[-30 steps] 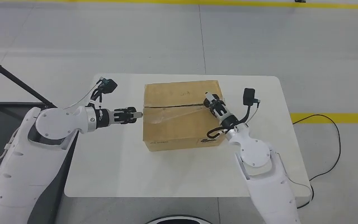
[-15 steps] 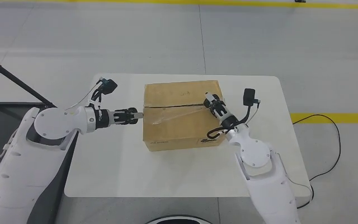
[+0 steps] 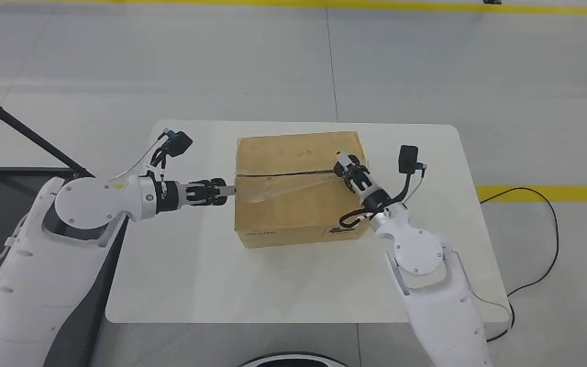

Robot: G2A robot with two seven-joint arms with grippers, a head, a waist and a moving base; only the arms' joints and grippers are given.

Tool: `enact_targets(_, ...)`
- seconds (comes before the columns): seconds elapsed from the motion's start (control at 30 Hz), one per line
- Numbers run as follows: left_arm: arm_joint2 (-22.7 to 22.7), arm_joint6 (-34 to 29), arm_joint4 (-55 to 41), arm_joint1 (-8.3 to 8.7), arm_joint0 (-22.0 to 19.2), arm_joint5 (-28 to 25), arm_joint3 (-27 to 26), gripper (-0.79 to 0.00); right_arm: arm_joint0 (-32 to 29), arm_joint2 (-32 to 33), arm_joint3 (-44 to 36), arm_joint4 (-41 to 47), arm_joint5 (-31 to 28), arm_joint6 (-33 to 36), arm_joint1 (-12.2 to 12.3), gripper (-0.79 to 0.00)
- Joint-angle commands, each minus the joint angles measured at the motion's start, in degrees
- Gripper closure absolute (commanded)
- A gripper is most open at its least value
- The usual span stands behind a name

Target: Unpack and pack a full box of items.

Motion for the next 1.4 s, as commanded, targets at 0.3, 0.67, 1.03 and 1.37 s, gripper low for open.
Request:
enact_targets(0.3, 1.1, 0.2, 0.0, 0.0, 0.1, 0.2, -0.2, -0.299, -0.2, 0.1, -0.1, 0.0, 0.0, -0.1, -0.1, -0.256)
enact_targets(0.67, 1.7, 0.4, -0.2, 0.01, -0.2, 0.1, -0.2, 0.0, -0.2, 0.2, 0.1, -0.1, -0.1, 0.0, -0.1, -0.262)
enact_targets(1.03, 1.9, 0.7, -0.6, 0.01, -1.0, 0.3, 0.0, 0.0, -0.3, 0.3, 0.0, -0.2, -0.2, -0.2, -0.2, -0.259)
enact_targets(1.37, 2.0, 2.1, -1.3, -0.09, -2.2, 0.2, 0.3, 0.0, -0.4, 0.4, -0.3, 0.0, -0.5, -0.4, -0.3, -0.785)
